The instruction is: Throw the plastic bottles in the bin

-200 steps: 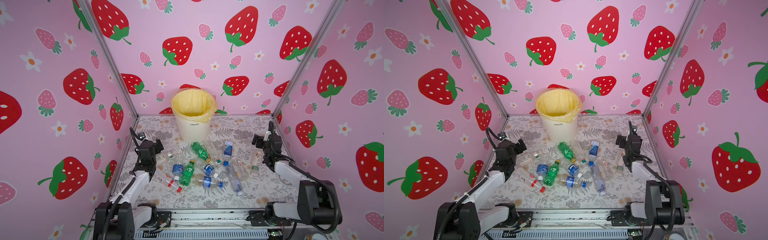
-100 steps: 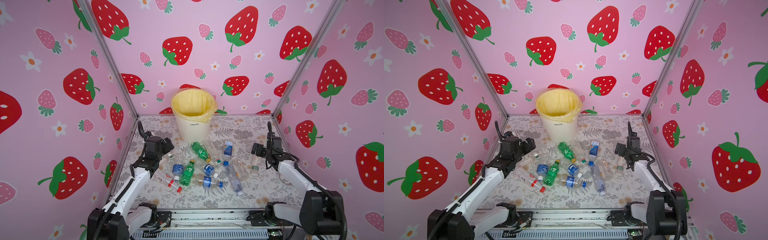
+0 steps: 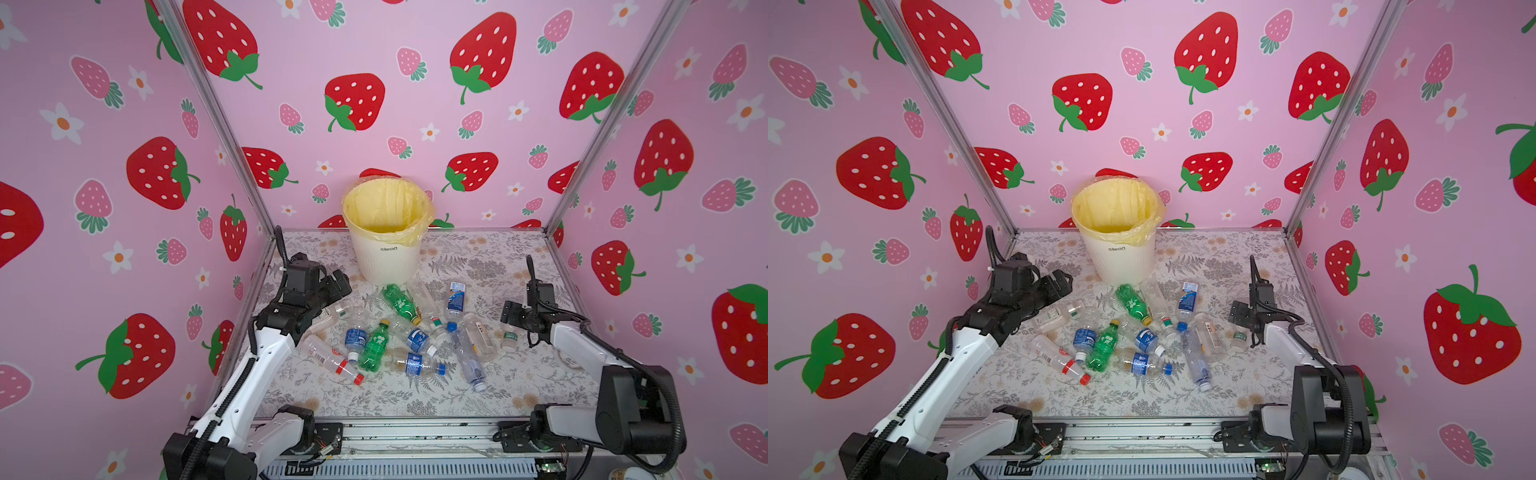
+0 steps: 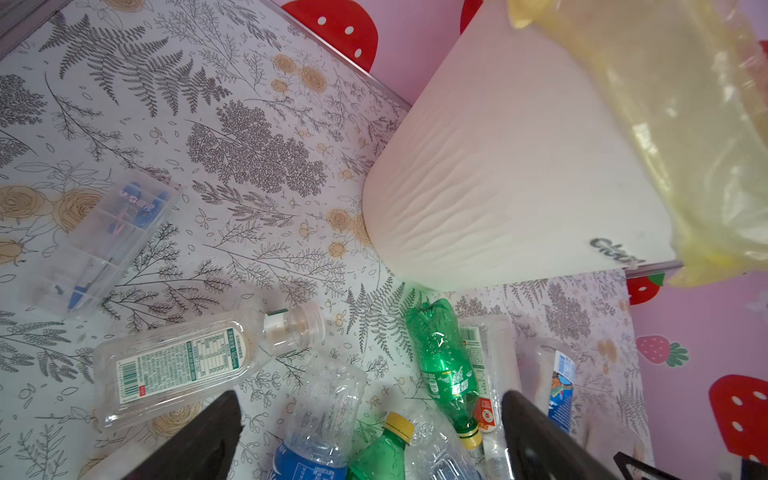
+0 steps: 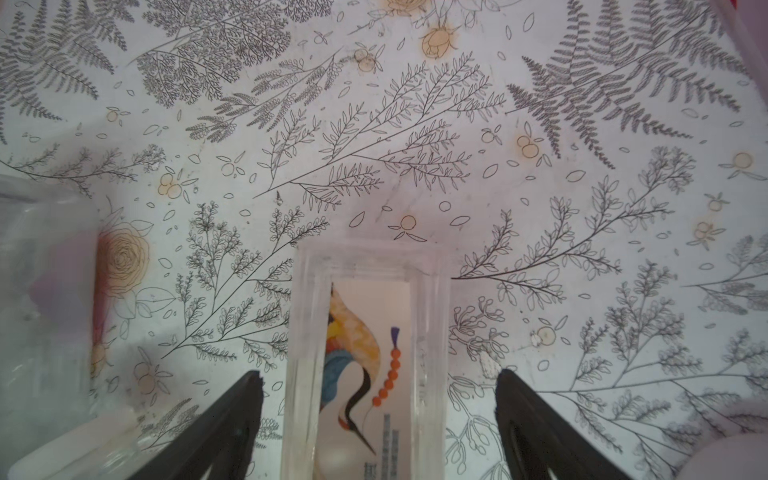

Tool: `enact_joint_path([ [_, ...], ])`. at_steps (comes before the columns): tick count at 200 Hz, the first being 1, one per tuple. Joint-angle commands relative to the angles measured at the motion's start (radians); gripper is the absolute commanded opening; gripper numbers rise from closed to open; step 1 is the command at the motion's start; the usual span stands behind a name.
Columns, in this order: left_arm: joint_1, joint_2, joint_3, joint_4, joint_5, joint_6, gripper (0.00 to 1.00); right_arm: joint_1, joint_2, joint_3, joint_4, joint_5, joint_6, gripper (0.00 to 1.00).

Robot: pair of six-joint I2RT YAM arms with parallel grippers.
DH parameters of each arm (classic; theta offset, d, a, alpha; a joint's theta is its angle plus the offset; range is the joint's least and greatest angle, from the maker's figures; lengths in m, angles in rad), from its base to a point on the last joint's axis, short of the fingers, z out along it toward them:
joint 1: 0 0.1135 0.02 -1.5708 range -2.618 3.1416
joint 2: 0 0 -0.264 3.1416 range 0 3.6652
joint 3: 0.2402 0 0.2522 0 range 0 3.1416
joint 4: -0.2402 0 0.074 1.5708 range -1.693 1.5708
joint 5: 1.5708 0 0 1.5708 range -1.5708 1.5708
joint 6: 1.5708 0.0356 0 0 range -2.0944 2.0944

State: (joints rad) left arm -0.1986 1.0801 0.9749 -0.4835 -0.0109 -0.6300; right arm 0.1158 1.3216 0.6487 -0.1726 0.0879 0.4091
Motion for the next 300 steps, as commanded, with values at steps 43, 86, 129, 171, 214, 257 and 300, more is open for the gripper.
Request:
enact_joint_path([
  [43, 0.014, 0.032, 0.075, -0.067, 0.02, 0.06, 0.99, 0.002, 0.051, -0.005, 0.035, -0.04, 0.019, 0.79],
  [86, 0.064, 0.0, 0.066, -0.089, 0.051, 0.079, 0.99, 0.002, 0.07, 0.002, 0.052, -0.066, 0.002, 0.62],
  [129, 0.086, -0.006, 0.044, -0.101, 0.064, 0.077, 0.99, 0.002, 0.07, 0.0, 0.081, -0.1, 0.007, 0.48],
  [171, 0.094, 0.018, 0.005, -0.087, 0.103, 0.03, 0.99, 0.002, -0.013, 0.039, 0.066, -0.14, 0.002, 0.47],
  [214, 0.098, 0.041, -0.026, -0.074, 0.124, -0.004, 0.99, 0.003, -0.167, 0.105, 0.072, -0.209, -0.014, 0.47],
  [257, 0.1, 0.034, -0.047, -0.067, 0.12, -0.026, 0.99, 0.028, -0.29, 0.18, 0.127, -0.304, -0.012, 0.47],
  [300, 0.102, 0.045, -0.089, 0.01, 0.133, -0.077, 0.99, 0.17, -0.397, 0.182, 0.215, -0.278, -0.029, 0.48],
])
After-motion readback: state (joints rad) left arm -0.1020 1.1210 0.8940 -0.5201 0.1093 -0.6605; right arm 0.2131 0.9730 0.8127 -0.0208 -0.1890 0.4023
